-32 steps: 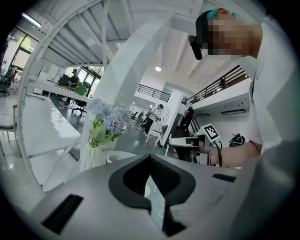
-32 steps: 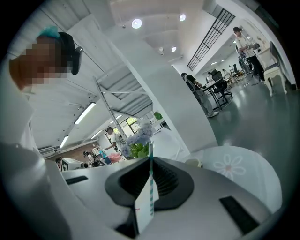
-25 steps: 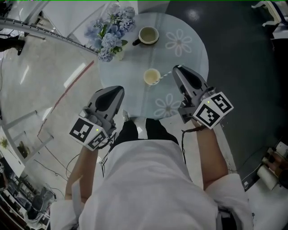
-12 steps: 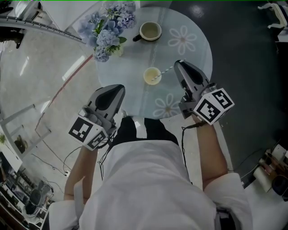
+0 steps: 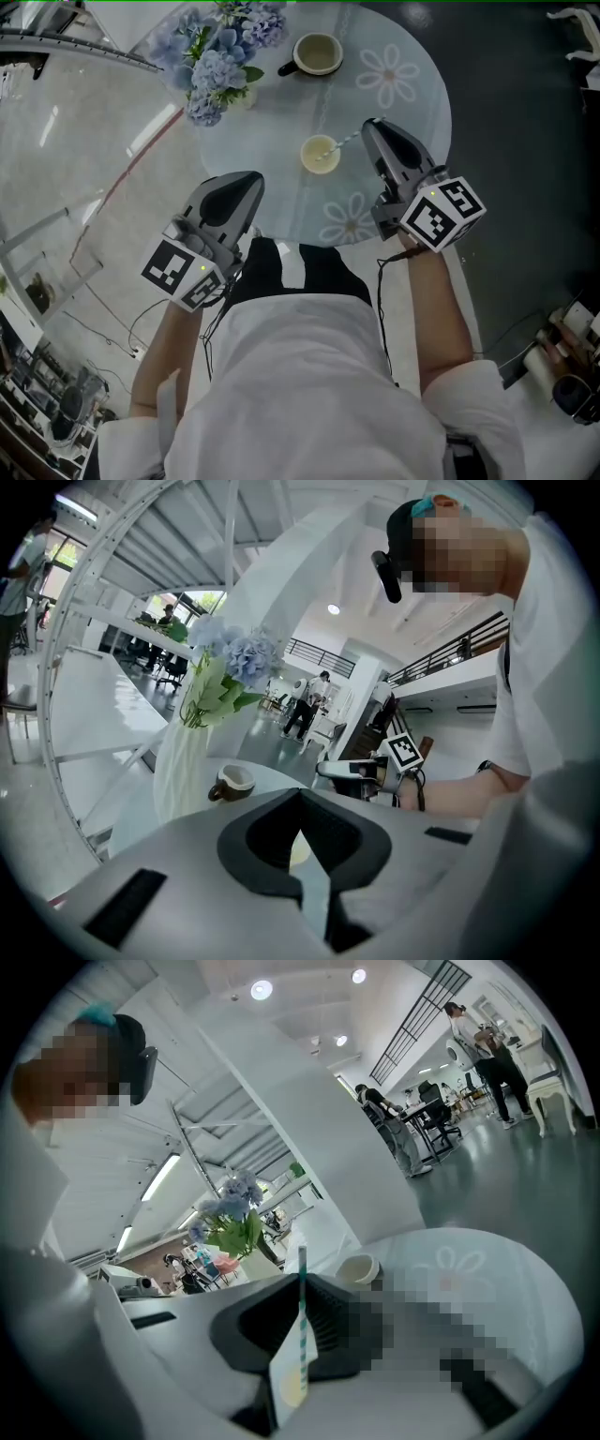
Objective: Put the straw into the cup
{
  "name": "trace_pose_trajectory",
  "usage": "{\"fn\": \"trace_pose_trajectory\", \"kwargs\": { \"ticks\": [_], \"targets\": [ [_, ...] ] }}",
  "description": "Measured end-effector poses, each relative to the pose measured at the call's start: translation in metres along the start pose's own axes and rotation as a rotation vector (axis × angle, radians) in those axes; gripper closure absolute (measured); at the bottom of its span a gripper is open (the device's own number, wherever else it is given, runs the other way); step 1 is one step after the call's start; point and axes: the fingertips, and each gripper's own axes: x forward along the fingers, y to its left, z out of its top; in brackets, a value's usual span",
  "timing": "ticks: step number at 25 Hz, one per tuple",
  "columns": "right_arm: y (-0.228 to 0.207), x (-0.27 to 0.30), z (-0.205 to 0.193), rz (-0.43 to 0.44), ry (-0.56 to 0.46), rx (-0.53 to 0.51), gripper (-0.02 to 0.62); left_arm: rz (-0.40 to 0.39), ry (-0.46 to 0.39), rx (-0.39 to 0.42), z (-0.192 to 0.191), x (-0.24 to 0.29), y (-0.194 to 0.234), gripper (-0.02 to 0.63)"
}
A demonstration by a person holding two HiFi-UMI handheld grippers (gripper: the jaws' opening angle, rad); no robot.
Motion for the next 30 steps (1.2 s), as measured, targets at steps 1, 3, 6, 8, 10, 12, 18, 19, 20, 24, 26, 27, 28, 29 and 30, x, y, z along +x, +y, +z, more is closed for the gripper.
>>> {"fn": "trace_pose_trajectory", "kwargs": {
  "ticks": [1,3,6,8,10,12,18,19,20,24,26,27,28,29,30],
  "targets": [
    [-0.001,0.002,-0.002,-0.003,0.002,0.0,0.557,-0.001,0.002,-0.003,-0.002,0.001,0.001,0.586],
    [-0.004,0.006,-0.006,-0.006,0.007,-0.006,0.557,-0.001,0.004,-0.01,-0.006,0.003,0.003,0.586],
    [-0.006,0.011,-0.011,-0.015,0.02,-0.028,0.557,-0.004,0.006,-0.018,-0.011,0.006,0.004,0.586],
    [-0.008,0.014,-0.015,-0.023,0.032,-0.042,0.557,-0.008,0.007,-0.02,-0.014,0.007,0.004,0.586],
    [-0.009,0.016,-0.02,-0.027,0.043,-0.047,0.557,-0.011,0.011,-0.021,-0.016,0.008,0.004,0.586],
    [-0.01,0.018,-0.025,-0.029,0.051,-0.048,0.557,-0.013,0.015,-0.022,-0.019,0.009,0.004,0.586],
    [-0.015,0.023,-0.035,-0.034,0.064,-0.056,0.557,-0.01,0.025,-0.031,-0.027,0.008,0.005,0.586],
    [-0.014,0.023,-0.035,-0.035,0.066,-0.06,0.557,-0.01,0.026,-0.032,-0.028,0.007,0.005,0.586],
    [-0.014,0.024,-0.036,-0.035,0.069,-0.066,0.557,-0.01,0.028,-0.034,-0.029,0.007,0.005,0.586],
    [-0.015,0.025,-0.041,-0.039,0.079,-0.079,0.557,-0.012,0.026,-0.035,-0.03,0.008,0.004,0.586],
    [-0.016,0.026,-0.043,-0.042,0.08,-0.079,0.557,-0.013,0.027,-0.035,-0.03,0.009,0.004,0.586],
    [-0.016,0.026,-0.043,-0.043,0.079,-0.078,0.557,-0.013,0.028,-0.035,-0.031,0.009,0.004,0.586],
    [-0.016,0.026,-0.044,-0.044,0.077,-0.078,0.557,-0.014,0.028,-0.034,-0.031,0.009,0.004,0.586],
    [-0.016,0.027,-0.044,-0.045,0.075,-0.078,0.557,-0.014,0.028,-0.034,-0.031,0.009,0.004,0.586],
    [-0.016,0.027,-0.044,-0.047,0.074,-0.078,0.557,-0.015,0.029,-0.034,-0.031,0.009,0.004,0.586]
  ]
}}
